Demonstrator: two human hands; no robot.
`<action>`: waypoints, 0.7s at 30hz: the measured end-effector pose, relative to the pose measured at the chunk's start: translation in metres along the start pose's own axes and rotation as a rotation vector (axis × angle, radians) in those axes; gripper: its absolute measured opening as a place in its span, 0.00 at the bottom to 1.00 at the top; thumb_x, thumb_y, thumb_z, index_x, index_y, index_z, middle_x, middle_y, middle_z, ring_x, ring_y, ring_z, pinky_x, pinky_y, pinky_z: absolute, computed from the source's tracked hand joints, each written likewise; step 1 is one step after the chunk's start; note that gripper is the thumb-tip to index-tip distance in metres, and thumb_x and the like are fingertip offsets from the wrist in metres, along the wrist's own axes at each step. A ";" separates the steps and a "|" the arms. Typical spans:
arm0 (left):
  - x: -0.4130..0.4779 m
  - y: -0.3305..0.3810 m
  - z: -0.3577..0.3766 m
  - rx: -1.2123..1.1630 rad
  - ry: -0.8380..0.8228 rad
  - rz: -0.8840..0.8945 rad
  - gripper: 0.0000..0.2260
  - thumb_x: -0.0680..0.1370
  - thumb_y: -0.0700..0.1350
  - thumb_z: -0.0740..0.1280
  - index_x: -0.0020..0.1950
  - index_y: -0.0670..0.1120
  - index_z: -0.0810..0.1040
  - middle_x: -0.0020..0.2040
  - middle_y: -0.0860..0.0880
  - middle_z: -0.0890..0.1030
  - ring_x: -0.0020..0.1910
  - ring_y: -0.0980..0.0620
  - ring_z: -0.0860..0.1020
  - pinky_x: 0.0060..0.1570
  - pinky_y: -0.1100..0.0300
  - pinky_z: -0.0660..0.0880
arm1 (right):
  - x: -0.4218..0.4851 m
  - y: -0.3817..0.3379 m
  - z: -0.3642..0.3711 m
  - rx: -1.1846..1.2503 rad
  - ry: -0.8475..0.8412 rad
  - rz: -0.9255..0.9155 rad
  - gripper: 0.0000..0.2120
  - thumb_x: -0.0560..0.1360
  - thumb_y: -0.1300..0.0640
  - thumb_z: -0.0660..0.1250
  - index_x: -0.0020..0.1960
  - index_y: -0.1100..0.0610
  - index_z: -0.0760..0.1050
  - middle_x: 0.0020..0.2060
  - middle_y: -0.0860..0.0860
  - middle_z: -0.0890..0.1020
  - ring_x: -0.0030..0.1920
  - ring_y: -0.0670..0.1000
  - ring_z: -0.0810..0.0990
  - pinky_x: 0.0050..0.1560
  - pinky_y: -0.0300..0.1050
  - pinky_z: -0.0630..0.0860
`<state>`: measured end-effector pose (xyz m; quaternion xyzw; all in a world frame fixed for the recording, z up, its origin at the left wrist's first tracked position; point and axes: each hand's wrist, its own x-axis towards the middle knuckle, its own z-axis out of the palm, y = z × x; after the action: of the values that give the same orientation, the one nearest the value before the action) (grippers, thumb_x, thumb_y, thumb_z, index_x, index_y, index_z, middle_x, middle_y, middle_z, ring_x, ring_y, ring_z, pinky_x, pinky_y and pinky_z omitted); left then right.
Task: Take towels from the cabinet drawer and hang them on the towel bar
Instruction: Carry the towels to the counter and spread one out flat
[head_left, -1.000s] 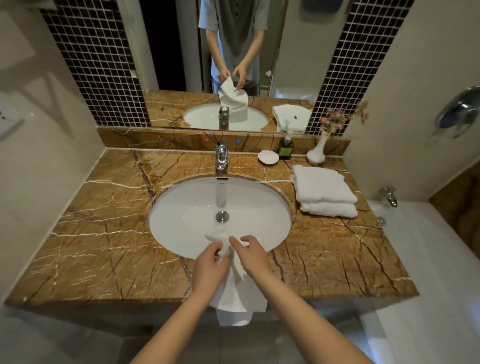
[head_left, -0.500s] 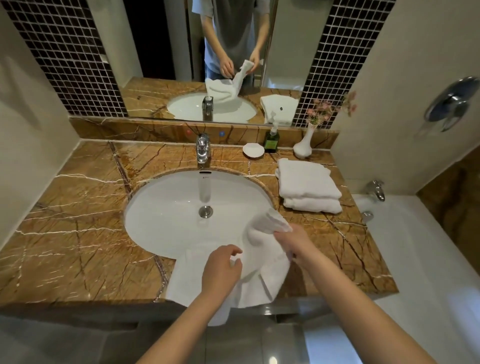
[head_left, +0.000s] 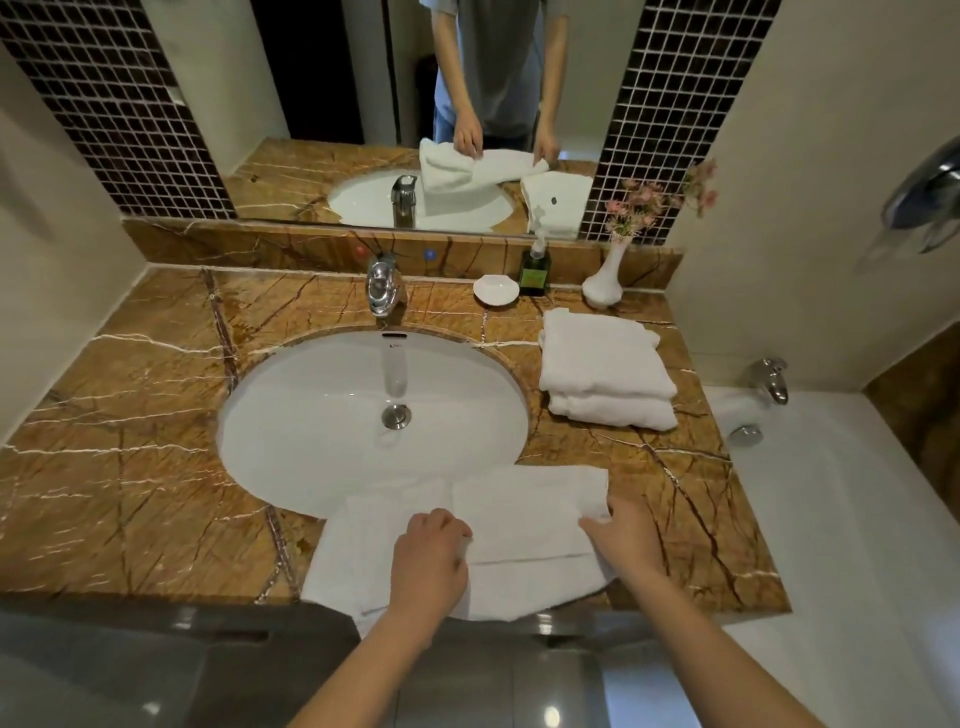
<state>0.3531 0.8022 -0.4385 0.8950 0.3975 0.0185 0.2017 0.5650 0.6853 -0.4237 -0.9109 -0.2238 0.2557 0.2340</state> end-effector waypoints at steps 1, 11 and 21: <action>0.000 -0.001 0.001 0.011 -0.001 0.007 0.16 0.75 0.42 0.60 0.61 0.54 0.75 0.60 0.55 0.73 0.58 0.53 0.69 0.51 0.62 0.69 | -0.001 0.000 0.001 -0.008 0.020 -0.003 0.13 0.74 0.55 0.69 0.58 0.58 0.78 0.53 0.54 0.82 0.50 0.53 0.79 0.50 0.47 0.77; 0.006 0.007 -0.001 0.030 -0.021 -0.023 0.11 0.77 0.44 0.61 0.58 0.53 0.77 0.60 0.53 0.74 0.58 0.51 0.69 0.51 0.60 0.71 | 0.001 -0.016 -0.002 -0.223 0.072 0.054 0.23 0.74 0.55 0.69 0.66 0.58 0.67 0.61 0.56 0.76 0.60 0.56 0.76 0.54 0.48 0.76; -0.011 -0.017 -0.018 -0.121 0.191 -0.625 0.24 0.76 0.55 0.65 0.68 0.46 0.66 0.66 0.44 0.69 0.64 0.44 0.67 0.59 0.50 0.70 | -0.030 -0.058 0.064 -0.359 -0.084 -0.624 0.20 0.78 0.52 0.60 0.70 0.51 0.67 0.66 0.51 0.70 0.66 0.53 0.68 0.62 0.47 0.68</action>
<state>0.3303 0.8110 -0.4271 0.7103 0.6682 0.0629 0.2123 0.4888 0.7352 -0.4302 -0.8140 -0.5418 0.1660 0.1275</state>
